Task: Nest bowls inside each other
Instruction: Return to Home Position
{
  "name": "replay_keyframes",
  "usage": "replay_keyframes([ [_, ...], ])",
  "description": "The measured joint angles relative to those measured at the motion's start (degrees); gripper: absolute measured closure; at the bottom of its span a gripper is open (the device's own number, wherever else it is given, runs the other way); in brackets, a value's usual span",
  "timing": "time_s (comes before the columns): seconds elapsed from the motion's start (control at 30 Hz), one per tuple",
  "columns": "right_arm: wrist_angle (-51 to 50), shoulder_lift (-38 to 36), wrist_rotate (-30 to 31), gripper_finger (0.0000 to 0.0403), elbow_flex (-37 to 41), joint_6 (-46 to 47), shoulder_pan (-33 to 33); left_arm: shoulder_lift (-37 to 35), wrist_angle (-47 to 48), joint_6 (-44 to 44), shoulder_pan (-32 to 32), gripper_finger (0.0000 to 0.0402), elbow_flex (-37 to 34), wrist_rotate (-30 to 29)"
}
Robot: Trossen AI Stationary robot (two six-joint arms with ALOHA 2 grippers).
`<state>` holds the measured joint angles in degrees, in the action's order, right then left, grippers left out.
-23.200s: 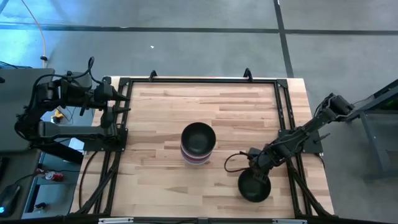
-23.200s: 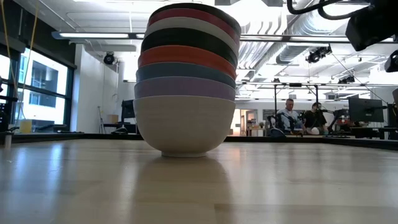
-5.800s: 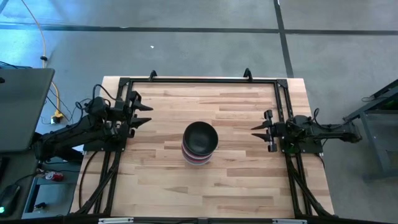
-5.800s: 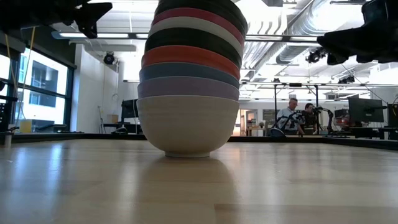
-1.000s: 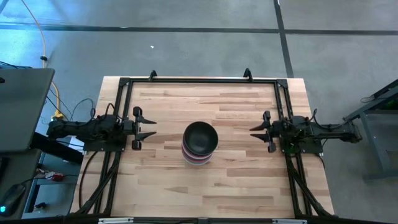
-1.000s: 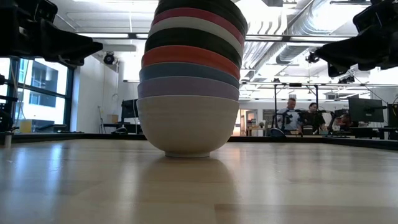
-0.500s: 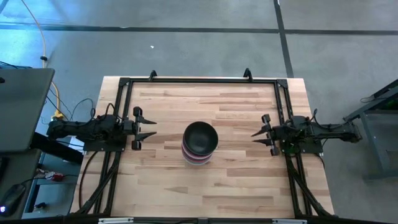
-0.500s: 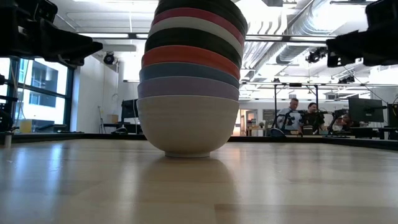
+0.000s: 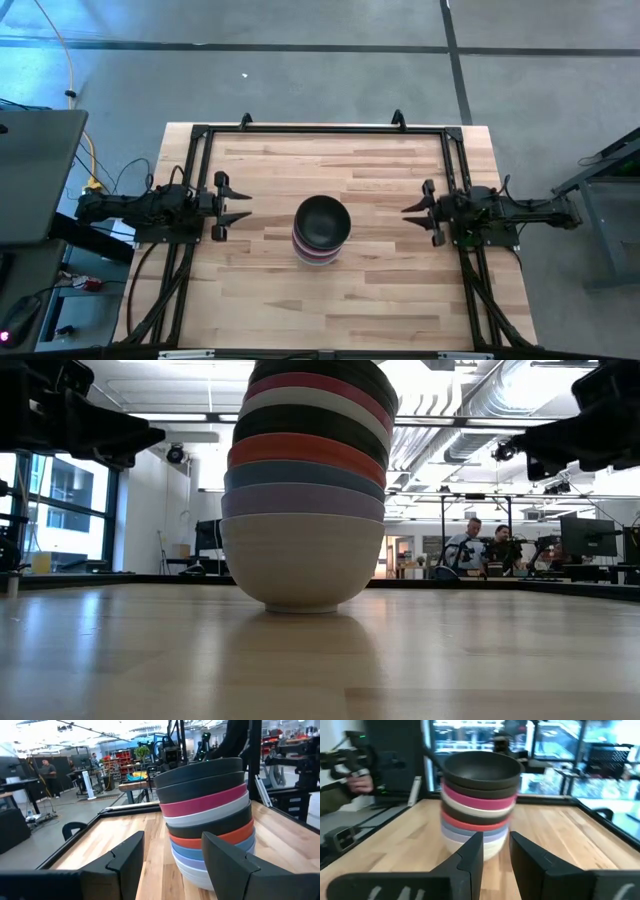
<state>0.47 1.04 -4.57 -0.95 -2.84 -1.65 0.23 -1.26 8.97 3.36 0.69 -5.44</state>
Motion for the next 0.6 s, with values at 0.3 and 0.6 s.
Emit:
replay_keyframes([
  [0.3,-1.10,0.02,4.56,0.0318,-0.07,7.37,0.02,0.00,-0.20,-5.49,0.00,0.0216,0.00,-1.10],
  [0.6,-1.12,0.02,4.56,0.0318,-0.07,10.76,0.02,0.02,-0.20,-11.26,0.00,0.0216,0.00,-1.10],
])
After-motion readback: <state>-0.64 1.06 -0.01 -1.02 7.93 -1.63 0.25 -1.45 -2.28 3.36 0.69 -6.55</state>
